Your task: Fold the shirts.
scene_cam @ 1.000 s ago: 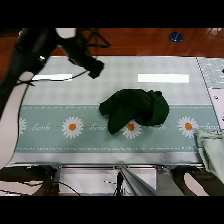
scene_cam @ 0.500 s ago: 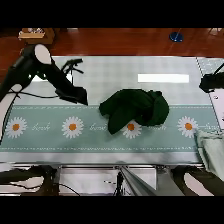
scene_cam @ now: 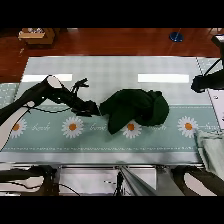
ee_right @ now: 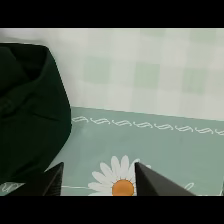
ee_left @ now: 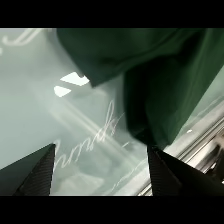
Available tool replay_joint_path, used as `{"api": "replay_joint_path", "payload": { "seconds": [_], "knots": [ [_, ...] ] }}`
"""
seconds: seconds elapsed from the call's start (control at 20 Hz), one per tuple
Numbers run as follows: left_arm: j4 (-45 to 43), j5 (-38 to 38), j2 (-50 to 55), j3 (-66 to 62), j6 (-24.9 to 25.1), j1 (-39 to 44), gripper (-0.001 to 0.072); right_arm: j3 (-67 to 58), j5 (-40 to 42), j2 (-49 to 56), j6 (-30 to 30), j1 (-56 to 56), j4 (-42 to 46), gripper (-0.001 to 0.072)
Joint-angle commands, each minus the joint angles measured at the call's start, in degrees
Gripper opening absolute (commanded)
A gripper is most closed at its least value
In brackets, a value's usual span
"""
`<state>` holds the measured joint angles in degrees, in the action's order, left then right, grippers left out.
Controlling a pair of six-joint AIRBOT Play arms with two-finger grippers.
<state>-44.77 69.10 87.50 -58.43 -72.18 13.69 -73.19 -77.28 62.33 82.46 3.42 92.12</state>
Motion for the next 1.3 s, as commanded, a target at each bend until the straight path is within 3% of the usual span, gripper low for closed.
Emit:
{"api": "replay_joint_path", "payload": {
  "seconds": [0.0,0.4,0.65,0.7,0.75,0.85,0.9,1.15,1.25],
  "knots": [
    [8.7,-5.4,3.0,1.1,2.5,0.0,0.0691,0.1,0.5,0.1,0.0,0.0,-0.8,0.0535],
    [14.1,-13.6,5.8,0.9,2.5,2.2,0.0688,0.1,0.6,0.1,0.0,0.0,-0.8,0.0534],
    [16.8,-14.1,8.6,-0.7,1.9,4.3,0.0654,0.1,0.6,0.1,0.0,0.0,-0.7,0.0534],
    [16.8,-14.1,9.1,-1.7,1.4,4.8,0.0572,0.1,0.5,0.1,0.0,0.0,-0.7,0.0534],
    [16.9,-14.1,9.4,-2.6,1.4,5.1,0.0369,0.1,0.4,0.1,0.0,0.0,-0.7,0.0535],
    [16.9,-14.5,9.4,-3.7,1.5,5.2,0.0101,0.0,0.1,0.1,0.0,0.0,-0.7,0.0535],
    [16.9,-14.3,9.4,-4.1,1.5,5.0,0.004,0.1,-0.1,0.1,0.0,0.0,-0.6,0.0534],
    [16.9,-3.3,8.1,-5.3,4.3,2.8,0.002,0.1,-0.3,0.1,-0.9,0.0,1.6,0.0535],
    [16.8,-0.6,5.7,-5.3,5.1,2.4,0.002,0.1,-0.8,0.1,-1.3,1.2,-2.9,0.0535]
  ]
}}
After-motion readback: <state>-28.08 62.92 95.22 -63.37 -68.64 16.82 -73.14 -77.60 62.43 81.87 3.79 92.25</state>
